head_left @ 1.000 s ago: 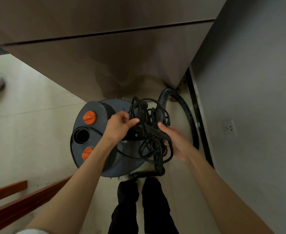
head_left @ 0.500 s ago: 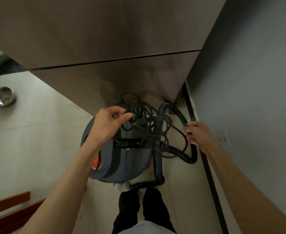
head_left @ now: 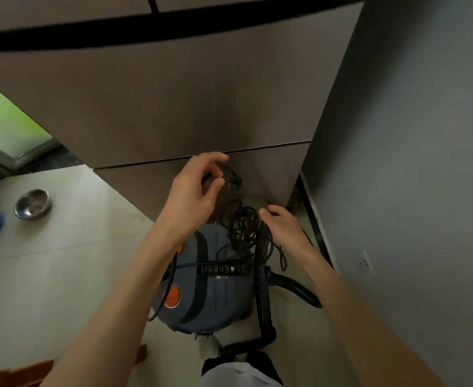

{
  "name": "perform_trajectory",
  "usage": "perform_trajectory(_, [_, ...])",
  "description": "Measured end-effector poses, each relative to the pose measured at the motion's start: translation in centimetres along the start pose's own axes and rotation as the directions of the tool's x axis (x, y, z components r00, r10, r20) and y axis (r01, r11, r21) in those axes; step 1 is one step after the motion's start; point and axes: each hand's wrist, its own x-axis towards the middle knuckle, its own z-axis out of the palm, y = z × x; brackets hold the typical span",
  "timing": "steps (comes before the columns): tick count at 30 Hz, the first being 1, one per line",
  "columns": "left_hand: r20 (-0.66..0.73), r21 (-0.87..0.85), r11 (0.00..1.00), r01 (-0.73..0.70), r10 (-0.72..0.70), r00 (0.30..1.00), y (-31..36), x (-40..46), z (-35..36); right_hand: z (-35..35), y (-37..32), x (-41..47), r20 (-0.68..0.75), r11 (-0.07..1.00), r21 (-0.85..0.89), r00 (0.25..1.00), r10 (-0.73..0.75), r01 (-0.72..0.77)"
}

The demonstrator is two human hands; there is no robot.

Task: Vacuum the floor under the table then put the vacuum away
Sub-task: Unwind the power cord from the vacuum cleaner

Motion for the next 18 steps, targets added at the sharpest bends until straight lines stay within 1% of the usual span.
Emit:
perform_trajectory(1, [-0.032, 0.01, 0.999, -0.035, 0.035, 0.999, 0.7, 0.2, -0.8, -0.4, 0.2, 0.2, -0.059, 0.989, -0.148, 0.998, -0.022, 0.013])
perform_trajectory(2, [-0.056, 0.011, 0.998, -0.064, 0.064, 0.996, 1.5, 0.4, -1.7, -0.8, 0.2, 0.2, -0.081, 0.977, -0.212, 0.995, -0.057, 0.038])
perform_trajectory(3, [-0.072, 0.007, 0.996, -0.092, 0.093, 0.993, 2.2, 0.6, -2.5, -1.0, -0.2, 0.2, -0.072, 0.973, -0.213, 0.992, -0.102, 0.085])
perform_trajectory(5, [-0.101, -0.028, 0.988, -0.152, 0.149, 0.984, 3.6, 0.5, -3.9, -1.1, -1.8, 0.0, -0.004, 0.956, -0.178, 0.972, -0.237, 0.232])
perform_trajectory(7, [-0.137, -0.126, 0.972, -0.199, 0.182, 0.974, 4.7, 0.1, -4.9, -0.2, -3.7, 0.0, 0.066, 0.919, -0.194, 0.939, -0.337, 0.344])
perform_trajectory(9, [-0.18, -0.246, 0.946, -0.211, 0.169, 0.969, 5.3, -0.8, -5.8, 1.0, -5.3, 0.4, 0.072, 0.918, -0.165, 0.932, -0.354, 0.361])
perform_trajectory(11, [-0.219, -0.34, 0.922, -0.184, 0.113, 0.969, 5.2, -1.7, -6.9, 1.9, -6.3, 1.0, 0.042, 0.943, -0.081, 0.947, -0.32, 0.322])
perform_trajectory(12, [-0.237, -0.386, 0.908, -0.161, 0.071, 0.969, 4.9, -2.1, -7.4, 2.3, -6.5, 1.1, 0.056, 0.951, -0.051, 0.952, -0.302, 0.305])
perform_trajectory(13, [-0.252, -0.426, 0.895, -0.135, 0.026, 0.967, 4.5, -2.6, -7.8, 2.7, -6.5, 1.1, 0.102, 0.955, -0.028, 0.951, -0.29, 0.294])
perform_trajectory(15, [-0.272, -0.475, 0.877, -0.074, -0.067, 0.96, 3.1, -3.4, -8.5, 4.3, -6.1, 0.1, 0.271, 0.96, 0.02, 0.923, -0.274, 0.279])
perform_trajectory(18, [-0.325, -0.534, 0.846, -0.016, -0.188, 0.927, 1.0, -4.3, -9.1, 9.0, -4.4, -2.5, 0.533, 0.976, 0.014, 0.824, -0.193, 0.219])
